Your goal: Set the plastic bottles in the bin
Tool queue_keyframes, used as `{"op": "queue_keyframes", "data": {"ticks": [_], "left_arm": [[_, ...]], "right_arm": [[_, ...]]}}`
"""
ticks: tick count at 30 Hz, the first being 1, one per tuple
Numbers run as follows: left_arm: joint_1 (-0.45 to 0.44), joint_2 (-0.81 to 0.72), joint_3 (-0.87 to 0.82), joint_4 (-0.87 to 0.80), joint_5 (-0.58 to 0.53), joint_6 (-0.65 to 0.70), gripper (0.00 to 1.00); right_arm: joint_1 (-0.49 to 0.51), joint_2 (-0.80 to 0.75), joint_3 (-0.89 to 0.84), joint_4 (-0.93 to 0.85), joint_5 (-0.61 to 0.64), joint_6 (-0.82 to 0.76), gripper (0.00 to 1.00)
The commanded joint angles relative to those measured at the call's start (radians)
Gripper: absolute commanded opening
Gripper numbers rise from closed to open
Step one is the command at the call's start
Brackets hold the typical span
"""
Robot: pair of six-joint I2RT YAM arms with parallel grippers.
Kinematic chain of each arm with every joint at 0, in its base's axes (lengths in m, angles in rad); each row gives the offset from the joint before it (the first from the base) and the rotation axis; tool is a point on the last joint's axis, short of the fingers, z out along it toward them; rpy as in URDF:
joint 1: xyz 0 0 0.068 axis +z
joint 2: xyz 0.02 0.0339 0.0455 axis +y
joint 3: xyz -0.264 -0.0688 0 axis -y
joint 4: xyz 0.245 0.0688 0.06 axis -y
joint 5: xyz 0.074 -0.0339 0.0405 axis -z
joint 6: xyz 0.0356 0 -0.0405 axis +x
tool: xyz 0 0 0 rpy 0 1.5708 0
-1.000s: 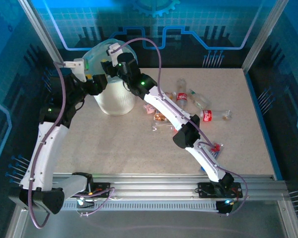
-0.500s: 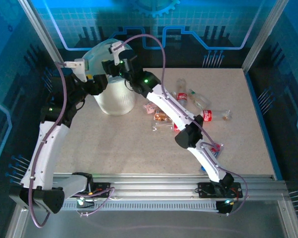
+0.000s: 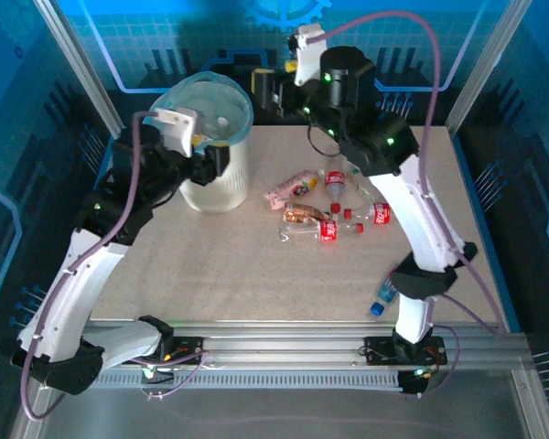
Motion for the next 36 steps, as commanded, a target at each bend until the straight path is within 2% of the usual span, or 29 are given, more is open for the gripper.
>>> {"op": "queue_keyframes", "data": {"ticks": [1,4,7,10,13,17,22,27,29,36], "left_arm": [[-0.090,0.054,0.040,-0.076,-0.112,0.111,0.67],[-0.177,0.106,0.046,-0.071,-0.128,0.140,0.67],[-0.266,0.181,0.067,-0.073,-0.137,0.186,0.68],[-0.341,0.277,0.113,-0.090,-0.143,0.218,0.68],[-0.406,0.384,0.166,-0.093,-0.148,0.244,0.68],[-0.469,0.537,0.258,-0.104,-0.134,0.266,0.68],[-0.509,0.763,0.402,-0.139,-0.060,0.280,0.65],[-0.518,0.996,0.603,-0.221,0.017,0.275,0.61],[-0.521,1.059,0.660,-0.235,0.034,0.279,0.61],[-0.521,1.227,0.766,-0.249,0.073,0.305,0.57]], "right_arm": [[-0.045,-0.098,-0.245,-0.179,-0.023,0.074,0.66],[-0.099,-0.284,-0.540,-0.141,-0.030,0.143,0.65],[-0.201,-0.466,-0.812,-0.109,-0.058,0.234,0.62],[-0.317,-0.623,-1.016,-0.139,-0.071,0.293,0.58],[-0.402,-0.767,-1.168,-0.194,-0.008,0.299,0.58],[-0.519,-0.905,-1.300,-0.277,0.075,0.283,0.61],[-0.662,-0.955,-1.388,-0.321,0.008,0.306,0.64],[-0.694,-0.978,-1.538,-0.255,-0.191,0.319,0.56],[-0.695,-0.990,-1.594,-0.235,-0.230,0.340,0.54],[-0.696,-1.093,-1.753,-0.208,-0.209,0.403,0.54]]}}
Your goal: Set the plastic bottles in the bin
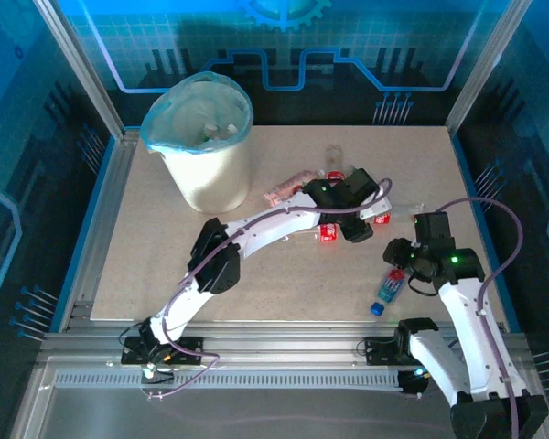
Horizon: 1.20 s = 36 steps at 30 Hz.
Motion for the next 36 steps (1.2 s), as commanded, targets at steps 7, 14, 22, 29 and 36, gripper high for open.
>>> {"op": "queue_keyframes", "data": {"ticks": [7,14,22,29,36], "left_arm": [[-0.004,0.172,0.142,-0.043,0.012,0.054,0.52],[-0.002,0.246,0.190,-0.045,-0.002,0.082,0.49],[0.001,0.299,0.213,-0.076,-0.048,0.116,0.49],[0.001,0.312,0.230,-0.073,-0.074,0.124,0.53],[0.003,0.289,0.238,-0.097,-0.087,0.078,0.52]], "right_arm": [[-0.012,-0.125,-0.081,0.047,-0.015,0.066,0.54],[-0.012,-0.098,-0.081,0.057,-0.059,0.048,0.55],[-0.013,-0.099,-0.090,0.067,-0.088,0.040,0.55],[-0.010,-0.089,-0.093,0.070,-0.119,0.031,0.55],[-0.011,-0.093,-0.101,0.078,-0.118,0.032,0.55]]}}
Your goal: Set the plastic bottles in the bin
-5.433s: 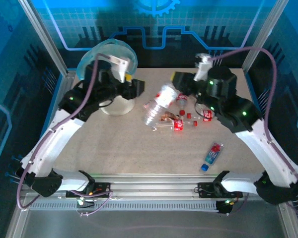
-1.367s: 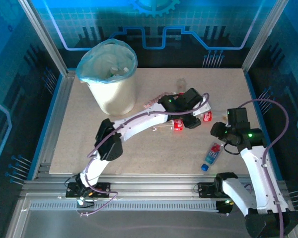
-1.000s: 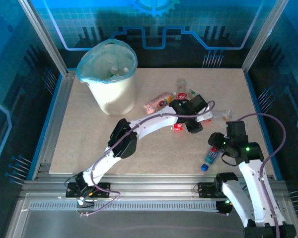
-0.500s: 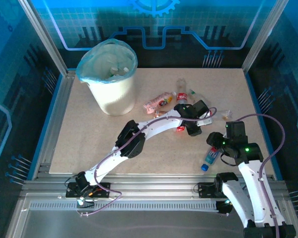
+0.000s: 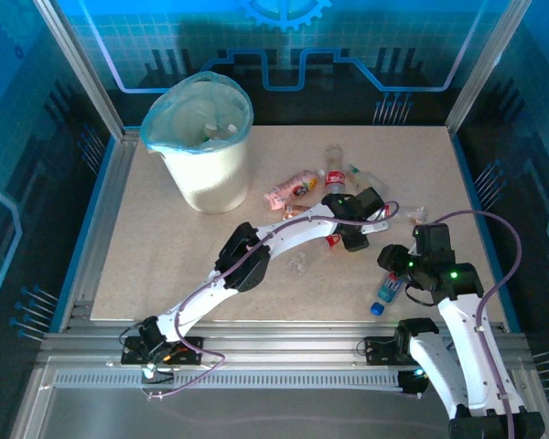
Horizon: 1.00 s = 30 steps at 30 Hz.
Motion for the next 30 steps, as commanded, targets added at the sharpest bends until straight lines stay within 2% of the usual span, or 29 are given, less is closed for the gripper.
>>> {"op": "queue_keyframes", "data": {"ticks": [1,17,22,30], "left_arm": [[0.003,-0.012,0.042,-0.052,-0.014,-0.032,0.52],[0.056,-0.207,-0.065,0.010,0.108,-0.308,0.54],[0.117,-0.186,-0.034,-0.038,0.189,-0.447,0.53],[0.123,-0.107,0.034,-0.081,0.314,-0.503,0.53]], "right_arm": [[-0.009,-0.003,-0.015,0.019,-0.019,-0.006,0.55],[0.000,0.005,-0.009,0.011,-0.026,-0.008,0.55],[0.009,0.016,-0.003,0.007,-0.026,-0.008,0.55],[0.039,0.037,-0.005,0.012,-0.019,0.000,0.55]]}}
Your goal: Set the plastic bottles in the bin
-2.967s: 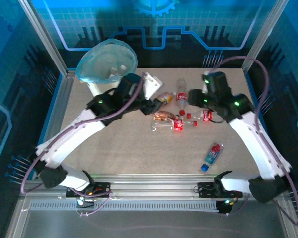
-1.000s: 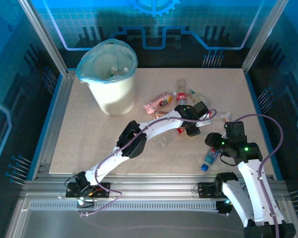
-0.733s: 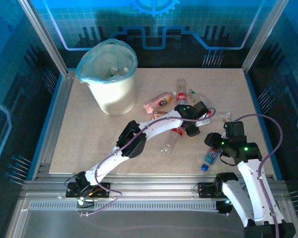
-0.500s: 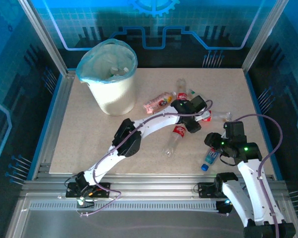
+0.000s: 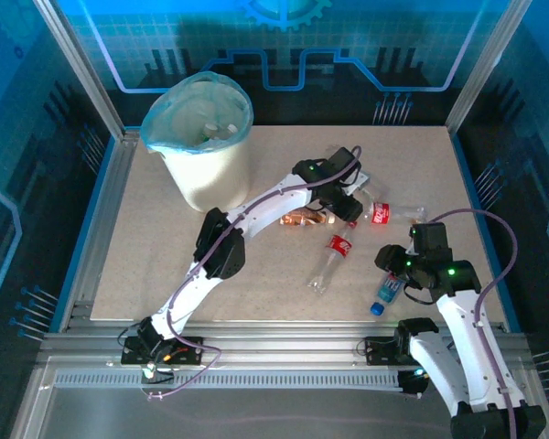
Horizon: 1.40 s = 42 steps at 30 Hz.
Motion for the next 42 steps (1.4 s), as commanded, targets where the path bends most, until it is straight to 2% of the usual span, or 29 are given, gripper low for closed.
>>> {"op": "queue_keyframes", "data": {"ticks": [1,8,19,25,34,42], "left_arm": [[-0.016,0.069,0.073,-0.049,0.099,-0.057,0.53],[-0.018,0.159,0.134,-0.049,0.164,-0.098,0.54],[-0.018,0.202,0.128,-0.050,0.086,-0.080,0.56],[-0.018,0.174,0.104,-0.047,0.061,-0.070,0.57],[-0.018,0.069,0.033,0.057,0.072,-0.076,0.56],[-0.013,0.068,0.034,0.060,0.022,-0.056,0.57]], "right_arm": [[0.025,0.009,0.000,0.005,-0.001,0.001,0.55],[0.052,0.007,-0.005,0.003,0.020,0.009,0.55],[0.068,0.014,-0.006,0.010,0.028,0.010,0.55],[0.076,0.026,-0.009,0.017,0.032,0.010,0.55],[0.088,0.038,-0.017,0.029,0.036,0.010,0.55],[0.094,0.042,-0.021,0.034,0.039,0.009,0.55]]}}
